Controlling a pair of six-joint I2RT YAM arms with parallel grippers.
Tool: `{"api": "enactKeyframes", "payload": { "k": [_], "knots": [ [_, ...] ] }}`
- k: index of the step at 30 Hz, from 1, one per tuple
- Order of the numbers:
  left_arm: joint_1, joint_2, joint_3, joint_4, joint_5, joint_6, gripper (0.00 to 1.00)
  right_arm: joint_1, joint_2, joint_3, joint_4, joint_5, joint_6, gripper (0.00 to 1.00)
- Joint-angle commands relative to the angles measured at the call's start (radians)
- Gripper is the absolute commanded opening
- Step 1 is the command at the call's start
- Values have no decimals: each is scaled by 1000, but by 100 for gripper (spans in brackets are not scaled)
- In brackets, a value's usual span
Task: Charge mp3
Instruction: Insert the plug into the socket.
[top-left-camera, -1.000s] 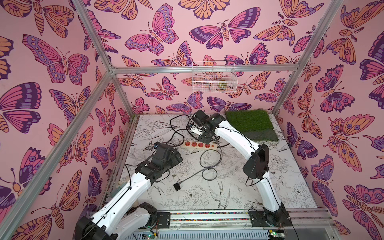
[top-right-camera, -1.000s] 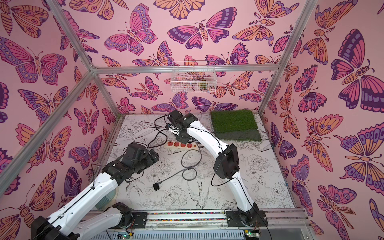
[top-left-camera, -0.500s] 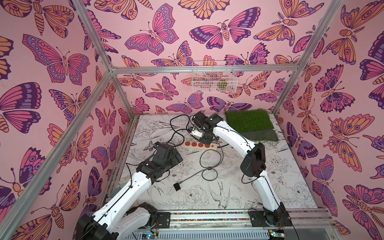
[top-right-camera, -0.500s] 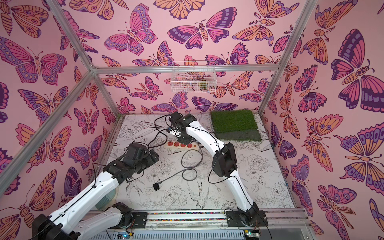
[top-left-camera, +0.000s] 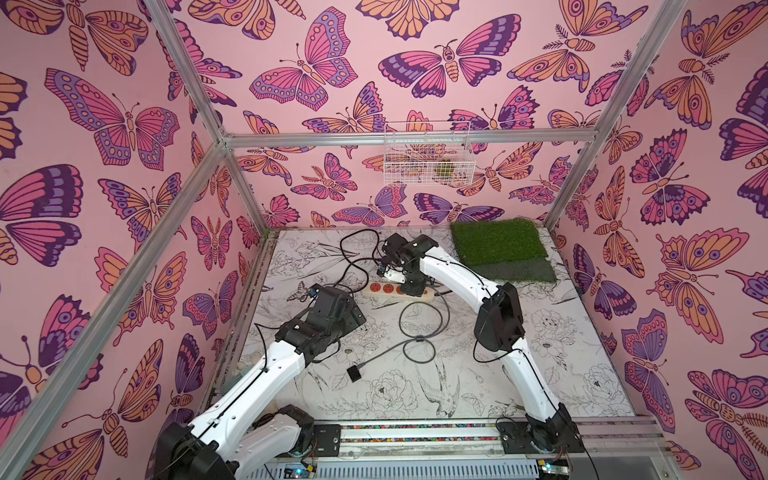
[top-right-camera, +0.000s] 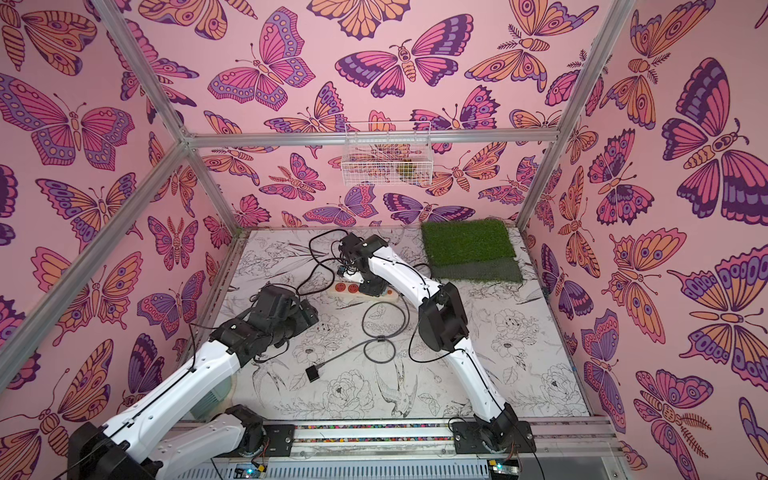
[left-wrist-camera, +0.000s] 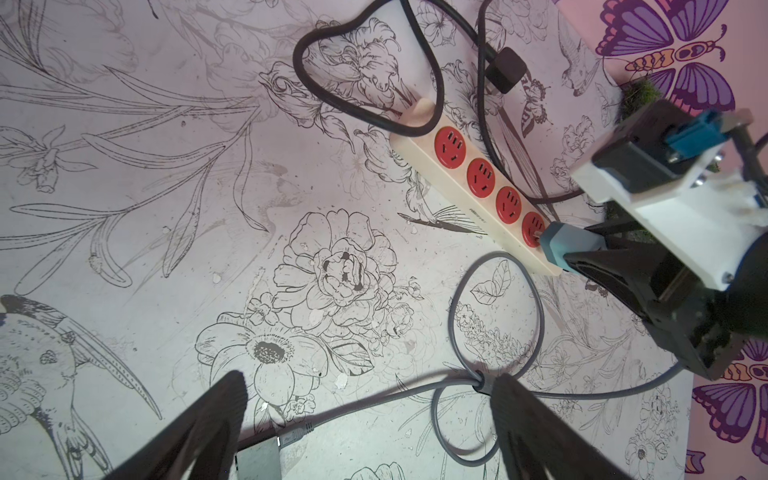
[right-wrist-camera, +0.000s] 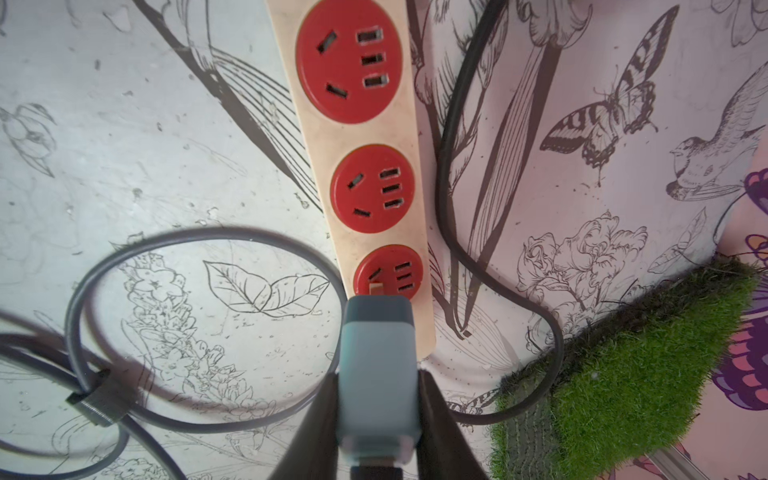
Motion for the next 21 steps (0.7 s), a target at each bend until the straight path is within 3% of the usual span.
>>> {"api": "enactKeyframes", "payload": {
  "k": [1,8,21],
  "knots": [
    [7,3,6,-33,-27,21,93,-5,5,1,-8,39,-24,0],
    [7,12,7,-33,-28,18,93,-4,-2,10,17,78,-45,0],
    [7,9,4,-32,-36,19,93,0,51,41,9,31,-57,0]
  ]
}}
